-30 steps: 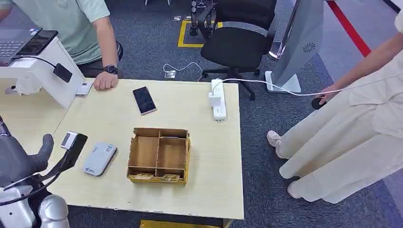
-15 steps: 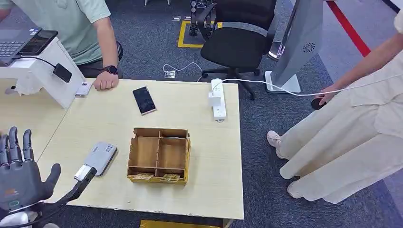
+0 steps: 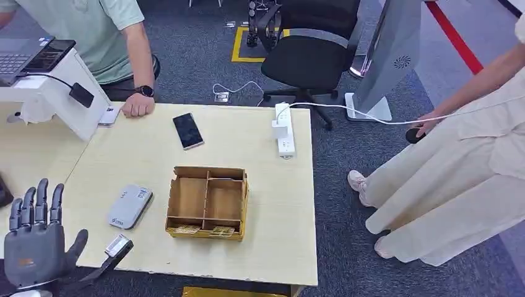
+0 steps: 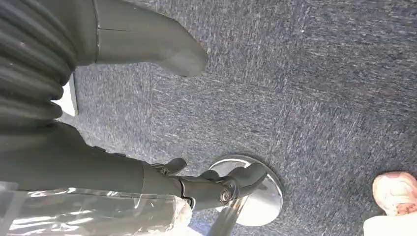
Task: Pass the card to the sensor for recognition and then transmit it.
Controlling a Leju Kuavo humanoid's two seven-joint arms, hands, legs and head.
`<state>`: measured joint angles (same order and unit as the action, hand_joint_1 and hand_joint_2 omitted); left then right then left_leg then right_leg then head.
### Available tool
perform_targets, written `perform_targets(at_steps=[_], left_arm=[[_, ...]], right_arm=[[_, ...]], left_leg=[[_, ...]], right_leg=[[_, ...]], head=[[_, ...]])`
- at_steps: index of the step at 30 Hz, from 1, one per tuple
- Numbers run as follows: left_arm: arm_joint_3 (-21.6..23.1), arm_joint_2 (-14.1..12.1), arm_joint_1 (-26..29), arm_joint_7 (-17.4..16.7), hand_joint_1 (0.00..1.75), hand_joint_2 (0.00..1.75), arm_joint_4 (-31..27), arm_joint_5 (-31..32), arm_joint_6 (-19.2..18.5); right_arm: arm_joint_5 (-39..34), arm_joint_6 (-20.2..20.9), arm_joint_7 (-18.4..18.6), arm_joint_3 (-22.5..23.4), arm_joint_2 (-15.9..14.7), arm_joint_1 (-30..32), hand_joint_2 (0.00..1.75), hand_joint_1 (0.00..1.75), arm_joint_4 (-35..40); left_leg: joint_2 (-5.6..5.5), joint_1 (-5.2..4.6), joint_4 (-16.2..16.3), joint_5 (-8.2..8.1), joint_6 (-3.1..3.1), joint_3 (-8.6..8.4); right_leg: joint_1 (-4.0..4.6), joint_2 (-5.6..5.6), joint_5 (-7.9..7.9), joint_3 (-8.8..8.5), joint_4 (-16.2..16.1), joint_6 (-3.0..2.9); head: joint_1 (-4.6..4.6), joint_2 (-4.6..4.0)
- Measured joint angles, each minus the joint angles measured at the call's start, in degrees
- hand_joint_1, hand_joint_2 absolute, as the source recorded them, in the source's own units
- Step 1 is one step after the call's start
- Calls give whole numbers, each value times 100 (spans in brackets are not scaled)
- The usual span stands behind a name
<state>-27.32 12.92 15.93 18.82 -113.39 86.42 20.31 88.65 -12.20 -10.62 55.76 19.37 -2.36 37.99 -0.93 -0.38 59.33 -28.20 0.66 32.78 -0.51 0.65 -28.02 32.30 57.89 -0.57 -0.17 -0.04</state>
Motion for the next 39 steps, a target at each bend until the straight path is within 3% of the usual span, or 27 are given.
perform_targets(at_steps=[6, 13, 26, 39], left_arm=[[72, -214, 217, -308, 0, 175, 59, 7, 63], [514, -588, 486, -704, 0, 175, 118, 7, 61], [2097, -1581, 682, -1827, 0, 175, 282, 9, -39], [3661, -2356, 488, -2590, 0, 175, 448, 9, -48]], right_arm=[[13, -24, -4, 33, 0, -1, 175, 0, -2], [15, -42, -24, 87, 0, -5, 175, 0, -2], [55, -96, -42, 179, 4, -78, 175, 0, -28], [20, -111, -31, 179, 4, -141, 175, 0, -79]], left_leg=[[0, 1, -1, 0, 0, -1], [-1, 0, -1, 0, 0, -1], [0, 0, -1, 0, 0, -2], [1, 1, -1, 0, 0, -2]], right_leg=[[0, 0, -1, 1, 0, -1], [0, -1, -1, 1, 0, 0], [0, 0, -1, 0, 0, 0], [0, 0, -1, 0, -1, 0]], head=[[0, 0], [0, 0], [-2, 0], [0, 0]])
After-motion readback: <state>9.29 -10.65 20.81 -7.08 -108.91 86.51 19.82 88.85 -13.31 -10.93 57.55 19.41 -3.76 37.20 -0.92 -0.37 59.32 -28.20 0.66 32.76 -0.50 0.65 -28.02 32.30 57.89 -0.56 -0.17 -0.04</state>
